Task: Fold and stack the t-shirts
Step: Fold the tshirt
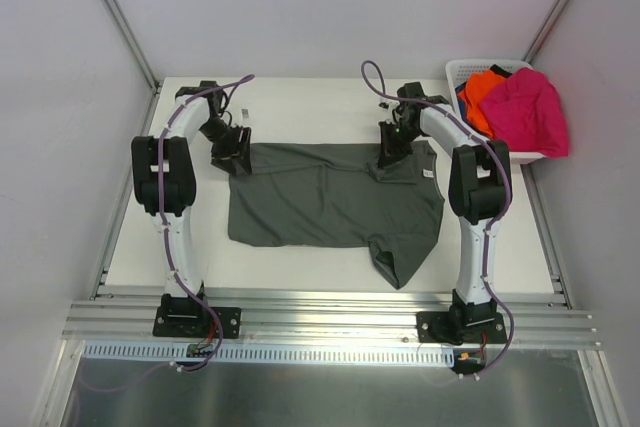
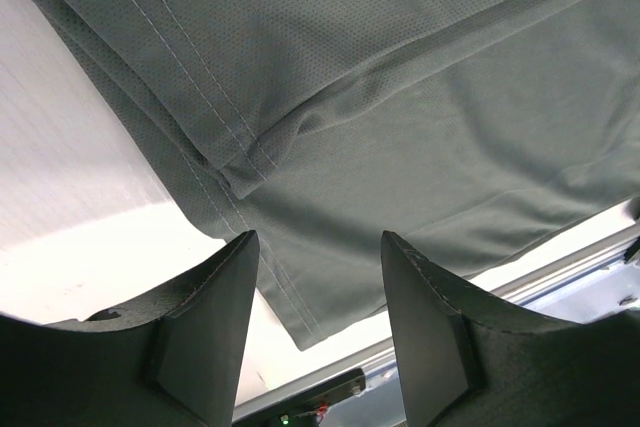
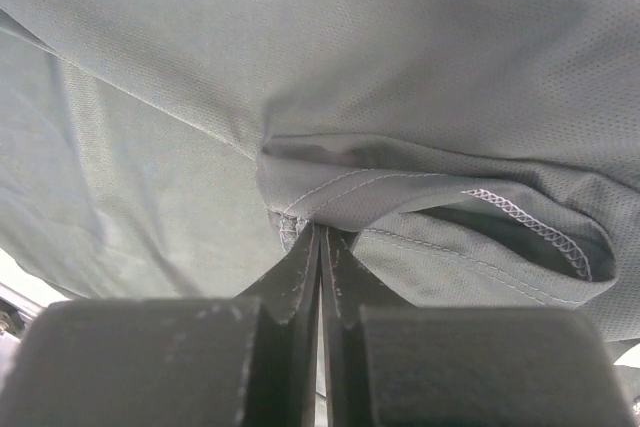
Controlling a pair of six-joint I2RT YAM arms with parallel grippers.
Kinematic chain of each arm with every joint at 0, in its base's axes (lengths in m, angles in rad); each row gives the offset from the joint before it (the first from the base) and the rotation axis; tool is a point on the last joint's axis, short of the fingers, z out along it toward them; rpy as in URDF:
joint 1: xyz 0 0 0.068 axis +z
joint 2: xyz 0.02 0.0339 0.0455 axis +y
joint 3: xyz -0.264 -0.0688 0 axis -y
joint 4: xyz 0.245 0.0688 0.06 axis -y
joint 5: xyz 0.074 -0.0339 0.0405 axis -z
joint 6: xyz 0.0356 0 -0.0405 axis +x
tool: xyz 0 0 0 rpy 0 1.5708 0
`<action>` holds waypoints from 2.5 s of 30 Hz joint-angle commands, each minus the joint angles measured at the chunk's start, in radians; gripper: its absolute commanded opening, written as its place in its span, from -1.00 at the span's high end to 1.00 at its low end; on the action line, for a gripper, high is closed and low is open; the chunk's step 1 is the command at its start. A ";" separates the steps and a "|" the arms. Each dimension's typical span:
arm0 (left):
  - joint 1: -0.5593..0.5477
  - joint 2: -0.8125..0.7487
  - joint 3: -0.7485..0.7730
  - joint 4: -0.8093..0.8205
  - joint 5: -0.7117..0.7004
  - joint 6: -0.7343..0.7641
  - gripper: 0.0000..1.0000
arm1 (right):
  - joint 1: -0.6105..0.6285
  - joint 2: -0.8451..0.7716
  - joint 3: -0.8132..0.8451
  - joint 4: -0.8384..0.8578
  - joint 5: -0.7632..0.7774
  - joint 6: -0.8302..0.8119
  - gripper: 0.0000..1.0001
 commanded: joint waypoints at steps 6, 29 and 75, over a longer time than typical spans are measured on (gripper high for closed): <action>0.011 0.030 0.049 -0.015 -0.012 -0.012 -0.03 | 0.002 -0.033 0.038 -0.004 -0.019 -0.009 0.99; 0.048 0.053 0.110 -0.001 -0.075 -0.022 0.13 | 0.005 -0.045 0.022 0.005 -0.010 -0.009 0.99; 0.020 0.107 0.176 0.005 -0.070 -0.037 1.00 | 0.002 -0.071 0.031 0.008 0.014 -0.039 0.99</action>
